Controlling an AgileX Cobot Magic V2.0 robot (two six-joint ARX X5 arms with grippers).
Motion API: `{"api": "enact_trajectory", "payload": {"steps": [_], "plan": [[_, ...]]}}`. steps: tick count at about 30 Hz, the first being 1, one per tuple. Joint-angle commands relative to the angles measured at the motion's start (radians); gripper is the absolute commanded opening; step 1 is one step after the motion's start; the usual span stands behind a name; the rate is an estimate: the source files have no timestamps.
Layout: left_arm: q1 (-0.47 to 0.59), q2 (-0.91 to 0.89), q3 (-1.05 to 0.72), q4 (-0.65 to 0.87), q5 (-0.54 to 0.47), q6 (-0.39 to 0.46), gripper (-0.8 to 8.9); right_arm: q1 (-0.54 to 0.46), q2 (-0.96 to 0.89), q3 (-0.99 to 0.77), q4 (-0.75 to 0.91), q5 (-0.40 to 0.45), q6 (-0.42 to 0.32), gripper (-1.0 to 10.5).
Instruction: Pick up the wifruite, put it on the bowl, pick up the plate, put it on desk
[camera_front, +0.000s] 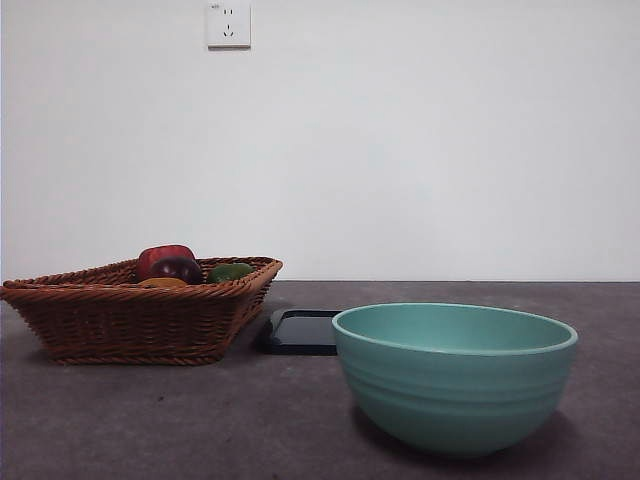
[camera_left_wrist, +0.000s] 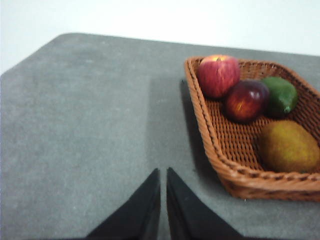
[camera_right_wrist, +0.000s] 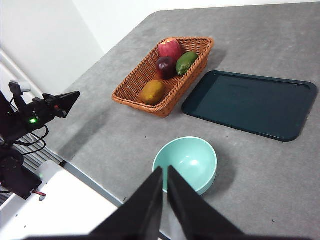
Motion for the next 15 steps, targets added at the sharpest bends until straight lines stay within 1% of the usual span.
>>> {"api": "enact_trajectory", "payload": {"steps": [1,6,9,15], "plan": [[0.001,-0.01,-0.021,0.012,-0.006,-0.007,0.19,0.006,0.0,0.016,0.008,0.0,-0.005,0.0],[0.001,-0.061,-0.021,0.021,-0.006,-0.007,0.19,0.006,0.0,0.016,0.008,0.0,-0.005,0.0],[0.001,-0.056,-0.02,0.048,-0.006,-0.007,0.19,0.006,0.0,0.016,0.009,0.0,-0.005,0.0],[0.001,-0.057,-0.02,0.046,-0.006,-0.007,0.19,0.006,0.0,0.016,0.009,0.0,-0.005,0.0]]}}
